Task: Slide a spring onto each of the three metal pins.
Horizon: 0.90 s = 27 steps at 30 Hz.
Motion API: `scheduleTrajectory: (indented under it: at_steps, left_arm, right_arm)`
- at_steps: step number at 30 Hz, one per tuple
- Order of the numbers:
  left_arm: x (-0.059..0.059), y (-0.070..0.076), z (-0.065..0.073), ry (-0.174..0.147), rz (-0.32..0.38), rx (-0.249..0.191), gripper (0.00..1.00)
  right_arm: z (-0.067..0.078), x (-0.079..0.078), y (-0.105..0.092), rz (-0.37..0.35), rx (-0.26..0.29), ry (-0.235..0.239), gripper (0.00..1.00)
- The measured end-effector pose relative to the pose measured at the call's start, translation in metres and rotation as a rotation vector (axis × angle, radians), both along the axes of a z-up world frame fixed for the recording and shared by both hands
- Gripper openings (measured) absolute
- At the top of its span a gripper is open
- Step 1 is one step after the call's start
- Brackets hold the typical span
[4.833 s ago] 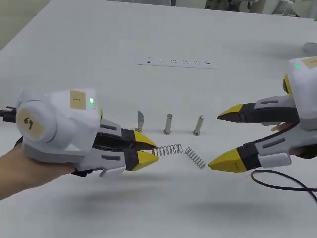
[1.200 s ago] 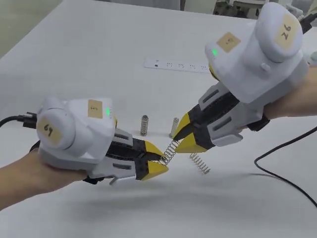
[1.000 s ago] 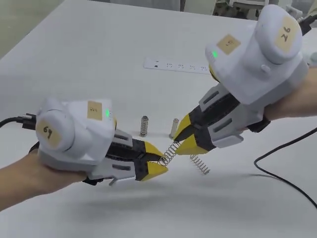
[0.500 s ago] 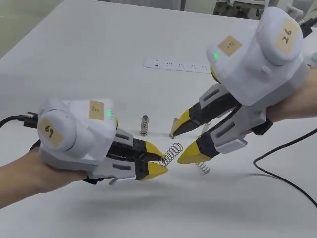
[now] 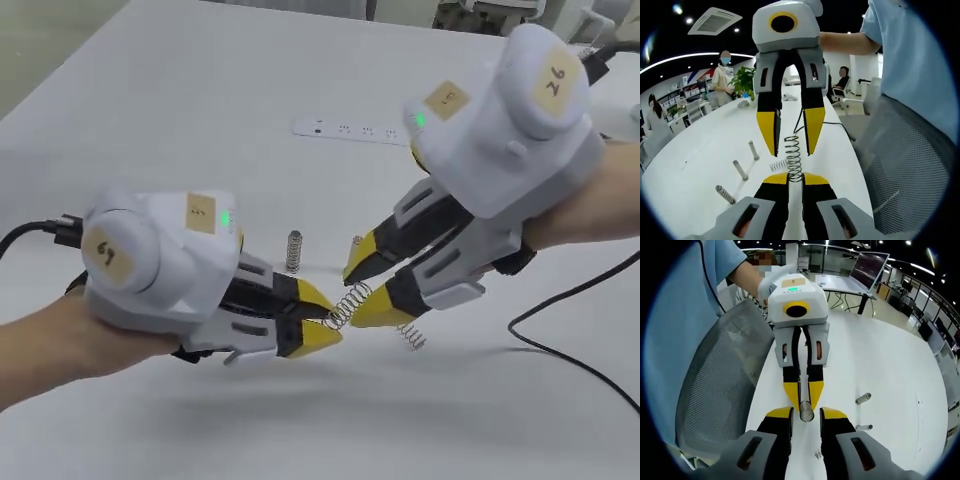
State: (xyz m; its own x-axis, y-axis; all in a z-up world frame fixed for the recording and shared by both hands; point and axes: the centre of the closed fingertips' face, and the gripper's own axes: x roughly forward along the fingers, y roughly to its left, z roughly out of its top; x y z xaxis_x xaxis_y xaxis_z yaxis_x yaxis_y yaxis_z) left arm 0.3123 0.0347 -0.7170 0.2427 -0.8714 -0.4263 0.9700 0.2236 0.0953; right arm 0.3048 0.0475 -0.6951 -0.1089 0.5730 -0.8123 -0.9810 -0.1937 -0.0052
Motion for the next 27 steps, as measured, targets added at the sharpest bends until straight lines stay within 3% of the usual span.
scheduleTrajectory:
  at_steps: [13,27]
  left_arm:
    - [-0.001,-0.003,0.000,0.008,-0.006,-0.001,0.01]
    - [0.000,-0.001,0.000,0.017,-0.003,-0.003,0.01]
  right_arm:
    - [-0.011,0.002,0.001,0.006,-0.019,0.018,0.14]
    - [-0.014,0.000,0.007,0.027,-0.030,0.023,0.09]
